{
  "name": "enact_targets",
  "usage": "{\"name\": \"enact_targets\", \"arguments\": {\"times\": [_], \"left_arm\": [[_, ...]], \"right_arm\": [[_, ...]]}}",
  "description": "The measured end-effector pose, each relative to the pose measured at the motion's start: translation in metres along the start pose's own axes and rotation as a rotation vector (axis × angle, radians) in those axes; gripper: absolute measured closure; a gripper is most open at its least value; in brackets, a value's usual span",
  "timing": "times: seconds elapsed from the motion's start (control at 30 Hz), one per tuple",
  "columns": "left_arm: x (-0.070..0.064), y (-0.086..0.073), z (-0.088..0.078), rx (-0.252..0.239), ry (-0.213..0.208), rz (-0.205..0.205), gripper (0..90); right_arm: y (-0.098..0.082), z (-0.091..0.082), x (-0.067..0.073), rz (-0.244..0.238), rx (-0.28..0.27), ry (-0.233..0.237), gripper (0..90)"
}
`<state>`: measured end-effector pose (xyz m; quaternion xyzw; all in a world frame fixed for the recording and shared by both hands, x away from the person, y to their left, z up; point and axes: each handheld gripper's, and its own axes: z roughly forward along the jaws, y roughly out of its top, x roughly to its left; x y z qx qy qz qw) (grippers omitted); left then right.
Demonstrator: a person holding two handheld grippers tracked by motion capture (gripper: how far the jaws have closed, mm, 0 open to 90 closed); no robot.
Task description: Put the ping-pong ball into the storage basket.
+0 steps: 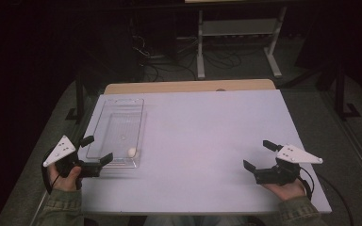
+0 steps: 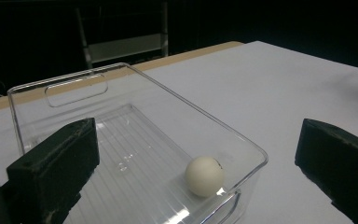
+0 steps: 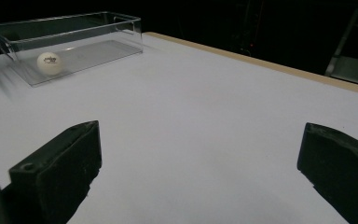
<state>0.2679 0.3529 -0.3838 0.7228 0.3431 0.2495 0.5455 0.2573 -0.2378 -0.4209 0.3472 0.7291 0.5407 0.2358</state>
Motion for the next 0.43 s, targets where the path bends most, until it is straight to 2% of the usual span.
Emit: {"name": "enact_targets", "arguments": {"times": [0.1, 0.23, 0.43], "left_arm": [[0.002, -0.004, -0.002, -0.023, 0.01, -0.01, 0.0], [0.005, -0.011, -0.002, -0.023, 0.019, -0.05, 0.0], [0.004, -0.014, 0.001, -0.006, 0.034, -0.046, 0.0]], "right_arm": [[0.0, 0.0, -0.001, 0.002, 0.0, -0.001, 0.0], [-0.001, 0.001, -0.001, 0.001, 0.003, 0.0, 0.0], [-0.001, 0.001, -0.001, 0.0, 0.002, -0.002, 0.0]]}}
